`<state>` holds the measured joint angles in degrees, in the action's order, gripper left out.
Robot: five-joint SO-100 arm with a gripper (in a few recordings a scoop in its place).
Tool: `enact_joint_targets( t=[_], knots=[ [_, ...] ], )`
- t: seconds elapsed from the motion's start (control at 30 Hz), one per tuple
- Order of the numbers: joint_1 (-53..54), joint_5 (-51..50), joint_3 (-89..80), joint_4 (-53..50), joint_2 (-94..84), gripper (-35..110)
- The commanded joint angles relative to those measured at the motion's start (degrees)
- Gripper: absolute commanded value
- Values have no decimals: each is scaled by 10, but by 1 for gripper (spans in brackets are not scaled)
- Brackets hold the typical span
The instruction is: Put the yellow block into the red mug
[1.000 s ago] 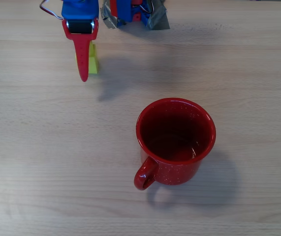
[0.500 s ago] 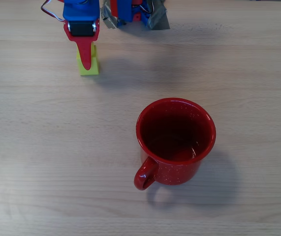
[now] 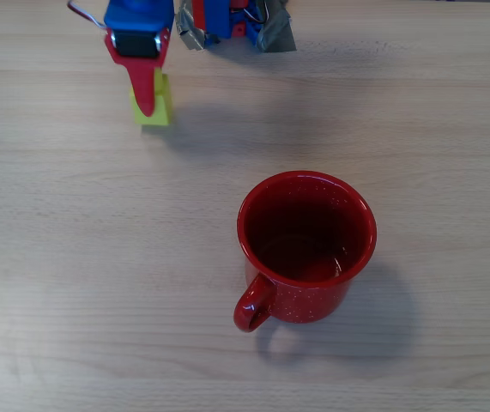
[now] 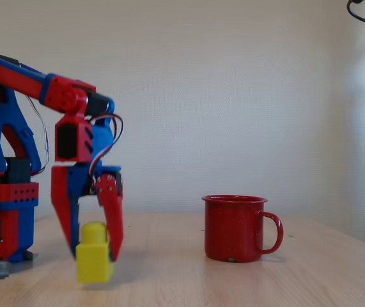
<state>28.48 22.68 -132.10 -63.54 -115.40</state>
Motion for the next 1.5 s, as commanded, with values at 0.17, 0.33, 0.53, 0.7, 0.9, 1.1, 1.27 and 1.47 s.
enact_joint_targets(
  t=[0.17, 0.33, 0.53, 0.7, 0.9, 1.1, 1.27, 1.47],
  knots=[
    [-8, -70, 146, -89, -63, 0],
    [-40, -117, 251, -163, -50, 0],
    [-88, -171, 400, -243, -1, 0],
    [-136, -198, 511, -280, 47, 0],
    [-199, -213, 613, -284, 94, 0],
    [-271, -221, 705, -282, 138, 0],
    [-327, -245, 779, -294, 187, 0],
    [-372, -279, 829, -302, 272, 0]
  ],
)
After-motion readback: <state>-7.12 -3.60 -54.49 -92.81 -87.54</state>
